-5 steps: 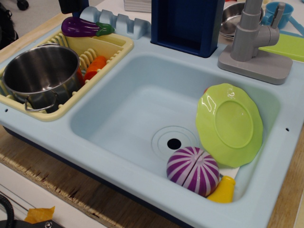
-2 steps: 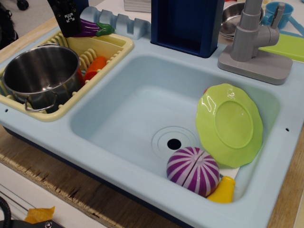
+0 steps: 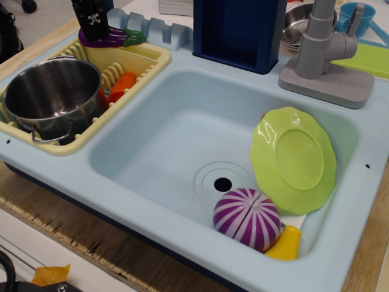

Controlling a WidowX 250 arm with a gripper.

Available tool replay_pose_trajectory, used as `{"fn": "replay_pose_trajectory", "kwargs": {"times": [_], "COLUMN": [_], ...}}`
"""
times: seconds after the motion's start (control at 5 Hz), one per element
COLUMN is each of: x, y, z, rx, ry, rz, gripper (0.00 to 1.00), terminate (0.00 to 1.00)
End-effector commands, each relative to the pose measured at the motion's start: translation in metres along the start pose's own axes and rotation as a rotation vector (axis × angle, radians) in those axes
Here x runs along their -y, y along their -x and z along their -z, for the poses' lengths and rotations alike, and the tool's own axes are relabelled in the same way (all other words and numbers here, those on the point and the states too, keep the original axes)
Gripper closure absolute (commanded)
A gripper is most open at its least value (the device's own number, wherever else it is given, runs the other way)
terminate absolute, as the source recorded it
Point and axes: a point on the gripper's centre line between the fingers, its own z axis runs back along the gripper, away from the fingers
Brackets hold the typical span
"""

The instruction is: Put eggplant into pot or pan

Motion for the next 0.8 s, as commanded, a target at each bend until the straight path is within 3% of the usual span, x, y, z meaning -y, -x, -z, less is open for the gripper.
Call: {"fn": "replay_pose_trajectory", "kwargs": {"times": [0.0, 0.4, 0.6], "x": [-0.009, -0.003, 0.002], "y": [-0.005, 0.003, 0.006], "z": [0.002, 0.022, 0.023], "rx": [0.02, 0.047, 0.045], "ry": [0.023, 0.059, 0.059], "rz": [-0.009, -0.047, -0.072], "gripper": [0.0, 0.0, 1.0], "terminate": [0.0, 0.0, 0.0]}}
